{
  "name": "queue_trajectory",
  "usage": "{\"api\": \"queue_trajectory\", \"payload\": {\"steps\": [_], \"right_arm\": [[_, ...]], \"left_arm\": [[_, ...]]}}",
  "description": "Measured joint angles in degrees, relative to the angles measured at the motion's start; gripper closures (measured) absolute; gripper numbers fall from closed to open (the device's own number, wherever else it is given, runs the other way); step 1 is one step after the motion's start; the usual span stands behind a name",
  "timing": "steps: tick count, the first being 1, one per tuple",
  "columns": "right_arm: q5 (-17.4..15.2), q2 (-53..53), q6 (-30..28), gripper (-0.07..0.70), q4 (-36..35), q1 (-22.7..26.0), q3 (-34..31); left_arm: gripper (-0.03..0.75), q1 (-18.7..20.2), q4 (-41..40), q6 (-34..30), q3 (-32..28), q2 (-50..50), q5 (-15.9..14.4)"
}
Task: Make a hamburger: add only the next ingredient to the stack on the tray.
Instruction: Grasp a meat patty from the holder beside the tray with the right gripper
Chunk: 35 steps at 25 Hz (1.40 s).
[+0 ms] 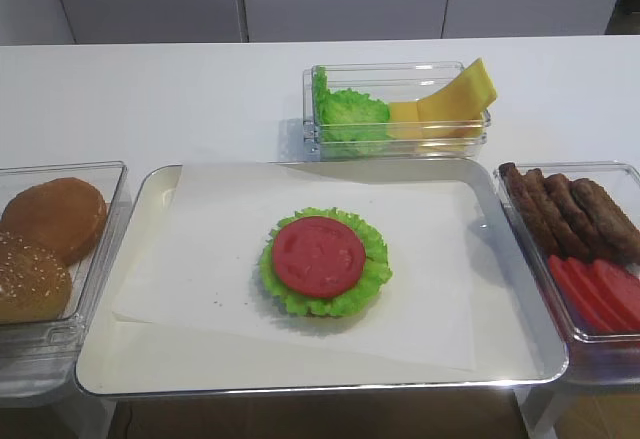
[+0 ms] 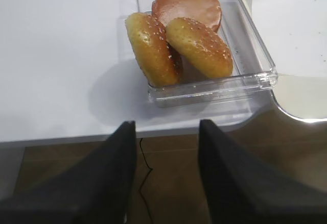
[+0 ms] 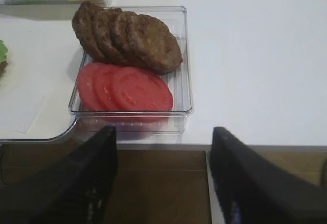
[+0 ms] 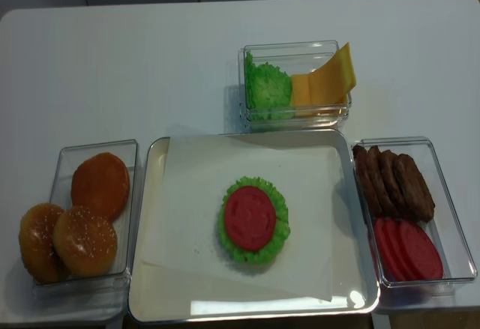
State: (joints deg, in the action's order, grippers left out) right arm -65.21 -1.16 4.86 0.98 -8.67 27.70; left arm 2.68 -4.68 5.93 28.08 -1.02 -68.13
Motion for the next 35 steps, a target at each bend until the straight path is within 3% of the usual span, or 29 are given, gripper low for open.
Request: {"api": "queue_trajectory", "payload": {"steps": [19,26,35], "right_arm": [[0.0,0.0,0.0,0.182,0.0,0.0,0.0],[1.1,0.3,1.0,0.179,-3.0,0.0,1.3],[4.6,21.0,1.5,0.179,-4.2,0.1,10.4]], "left_arm": [[0.413,0.0,0.0,0.0,0.0,0.0,0.0],[0.413,0.0,0.0,0.0,0.0,0.0,0.0],[0.413,0.0,0.0,0.0,0.0,0.0,0.1]]}}
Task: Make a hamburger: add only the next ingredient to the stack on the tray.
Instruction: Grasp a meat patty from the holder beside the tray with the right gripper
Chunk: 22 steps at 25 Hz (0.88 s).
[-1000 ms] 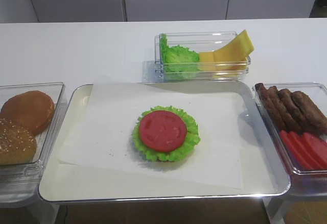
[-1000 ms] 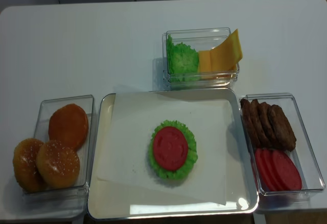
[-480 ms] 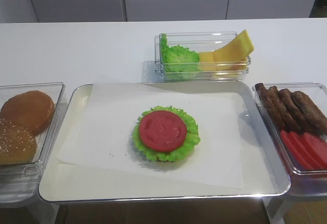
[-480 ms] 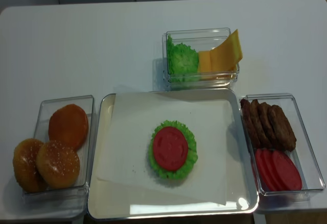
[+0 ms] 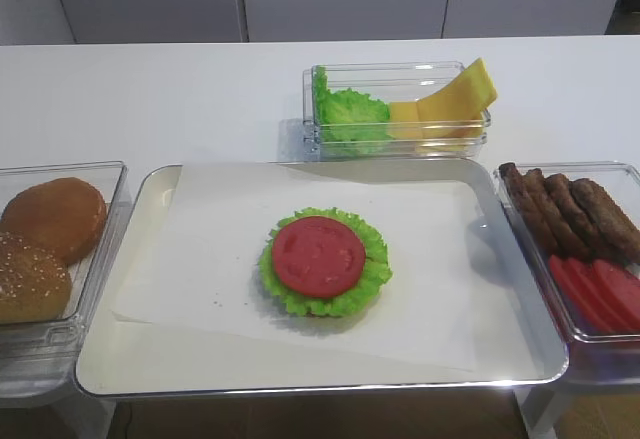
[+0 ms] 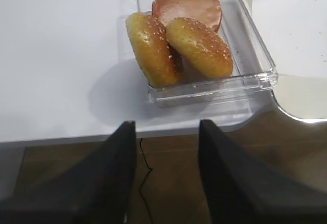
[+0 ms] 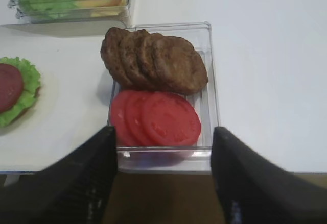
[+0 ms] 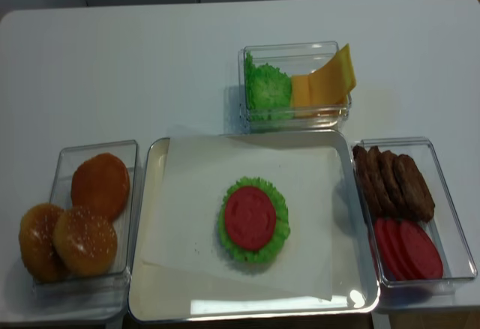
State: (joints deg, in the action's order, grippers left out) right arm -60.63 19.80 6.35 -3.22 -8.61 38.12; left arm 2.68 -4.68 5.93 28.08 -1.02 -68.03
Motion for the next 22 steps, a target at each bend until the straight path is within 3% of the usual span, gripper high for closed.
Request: {"api": "queue_trajectory", "payload": {"steps": [4,13,17,22], "right_arm": [[2.1,12.2,0.0,0.179,-0.8,0.0,4.9],[3.1,39.9,-4.3,0.182,-8.1,-0.9,18.4],[3.2,48.8,-3.1,0.2,-5.8,-5.8,23.3],[3.1,59.1,6.1,0.208,3.9,-13.6,27.5]], "left_arm": [[0.413,0.0,0.0,0.0,0.0,0.0,0.0],[0.413,0.0,0.0,0.0,0.0,0.0,0.0],[0.413,0.0,0.0,0.0,0.0,0.0,0.0],[0.413,0.0,0.0,0.0,0.0,0.0,0.0]]}}
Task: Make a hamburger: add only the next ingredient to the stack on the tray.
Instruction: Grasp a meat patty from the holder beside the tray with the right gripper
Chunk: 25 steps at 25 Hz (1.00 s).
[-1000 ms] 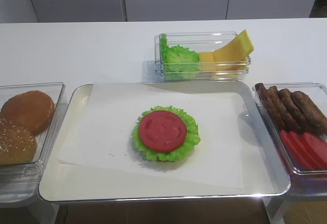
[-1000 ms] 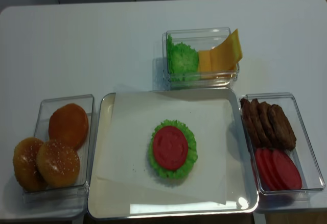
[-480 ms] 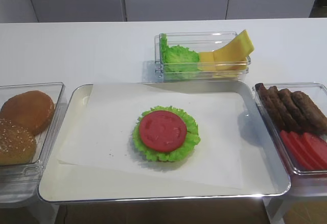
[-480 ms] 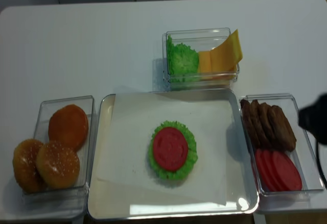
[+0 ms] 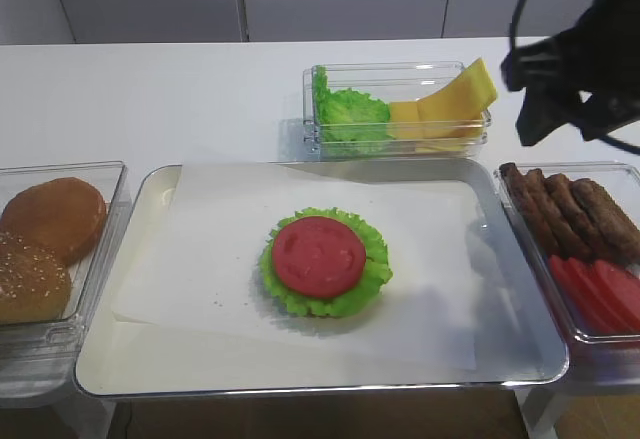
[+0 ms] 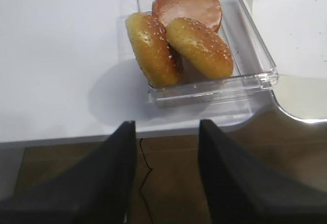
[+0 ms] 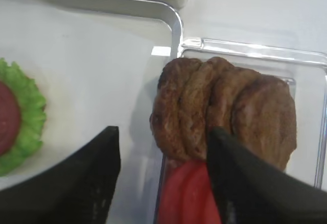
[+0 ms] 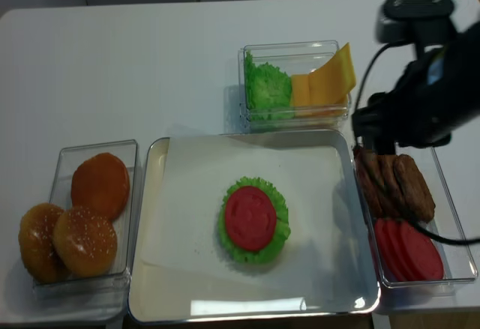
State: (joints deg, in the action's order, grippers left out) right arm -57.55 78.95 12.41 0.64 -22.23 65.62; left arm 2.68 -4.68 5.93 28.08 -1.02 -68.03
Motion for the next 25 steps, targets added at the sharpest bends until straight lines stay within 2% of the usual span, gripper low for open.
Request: {"api": "queue_trajectory", "payload": {"steps": [4,9,14,22,25], "right_arm": [[0.3,6.6,3.3,0.209,4.8,-3.1,0.8],[1.2,11.4,4.1,0.251,6.7,-3.5,0.9],[2.9,12.4,4.2,0.295,6.9,-3.5,1.0],[3.0,13.4,4.1,0.319,7.2,-3.5,1.1],[3.0,13.4,4.3,0.363,7.4,-3.5,1.1]], "left_arm": [[0.413,0.0,0.0,0.0,0.0,0.0,0.0],[0.413,0.0,0.0,0.0,0.0,0.0,0.0],[0.413,0.0,0.0,0.0,0.0,0.0,0.0],[0.413,0.0,0.0,0.0,0.0,0.0,0.0],[0.413,0.0,0.0,0.0,0.0,0.0,0.0]]}}
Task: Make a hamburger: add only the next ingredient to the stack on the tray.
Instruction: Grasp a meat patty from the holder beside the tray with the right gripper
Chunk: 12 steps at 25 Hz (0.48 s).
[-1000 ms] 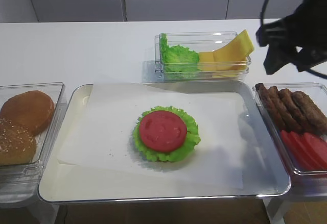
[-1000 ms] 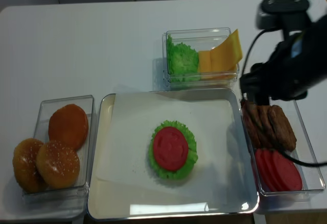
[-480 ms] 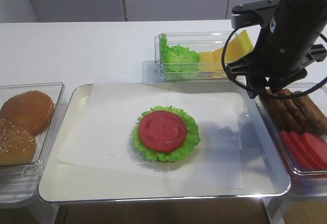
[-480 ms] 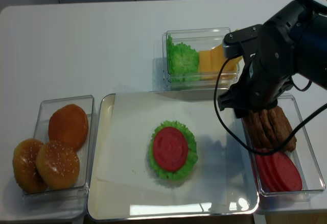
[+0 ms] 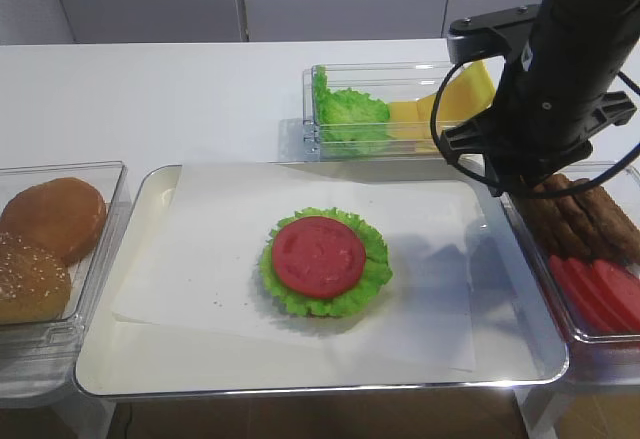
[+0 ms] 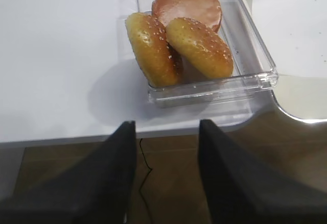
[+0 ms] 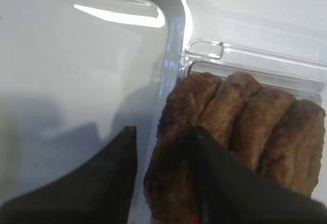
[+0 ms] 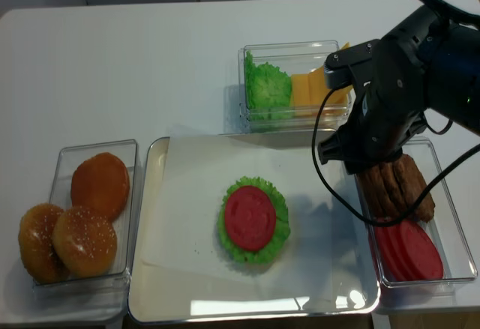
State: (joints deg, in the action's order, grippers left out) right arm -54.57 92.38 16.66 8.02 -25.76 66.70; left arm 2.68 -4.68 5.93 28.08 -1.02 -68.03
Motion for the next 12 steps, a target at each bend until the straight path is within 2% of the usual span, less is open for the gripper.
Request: {"api": "queue_trajectory", "payload": {"steps": [6,12], "right_arm": [[-0.5,0.1,0.7,0.493,0.1,0.0,0.0],[-0.6,0.1,1.7,0.497,0.1,-0.3,0.0]], "left_arm": [[0.413,0.0,0.0,0.0,0.0,0.0,0.0],[0.413,0.0,0.0,0.0,0.0,0.0,0.0]]}}
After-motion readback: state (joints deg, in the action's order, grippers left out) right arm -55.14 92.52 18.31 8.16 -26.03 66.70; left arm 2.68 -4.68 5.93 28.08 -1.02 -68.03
